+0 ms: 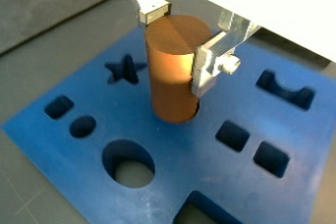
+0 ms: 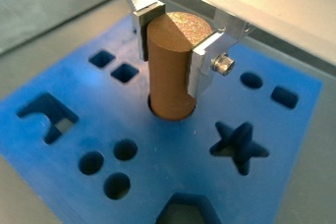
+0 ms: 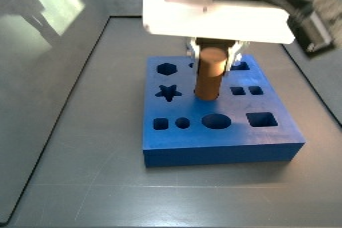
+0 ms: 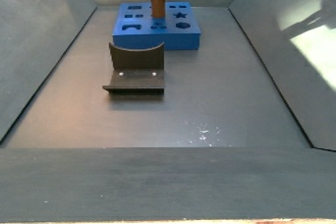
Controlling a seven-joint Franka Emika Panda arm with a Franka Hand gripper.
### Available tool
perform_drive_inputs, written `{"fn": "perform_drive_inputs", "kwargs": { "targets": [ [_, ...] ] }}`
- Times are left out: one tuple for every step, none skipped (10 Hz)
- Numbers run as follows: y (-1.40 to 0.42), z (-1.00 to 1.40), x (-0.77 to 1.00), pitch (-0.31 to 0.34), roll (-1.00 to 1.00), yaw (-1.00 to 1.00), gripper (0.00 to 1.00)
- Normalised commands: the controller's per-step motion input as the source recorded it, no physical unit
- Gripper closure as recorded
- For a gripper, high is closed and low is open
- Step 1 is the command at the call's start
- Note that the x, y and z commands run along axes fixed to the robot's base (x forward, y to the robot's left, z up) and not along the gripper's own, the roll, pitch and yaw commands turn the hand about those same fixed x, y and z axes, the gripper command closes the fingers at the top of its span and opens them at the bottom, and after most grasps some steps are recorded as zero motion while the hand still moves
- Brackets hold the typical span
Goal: Pick up the round object. Move to above the board. Insert the round object.
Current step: Insert the round object.
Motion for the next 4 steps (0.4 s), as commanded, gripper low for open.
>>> {"fn": "perform_drive_inputs", "kwargs": {
  "targets": [
    [-0.09, -0.73, 0.0, 0.0, -0.03, 0.0, 1.0],
    [-0.1, -0.57, 0.0, -0.02, -0.04, 0.0, 1.0],
    [0.0, -0.15, -0.01, -0.106, -0.08, 0.0, 1.0],
    [0.0, 0.0, 0.0, 0.0, 0.0, 0.0, 1.0]
  ]
}}
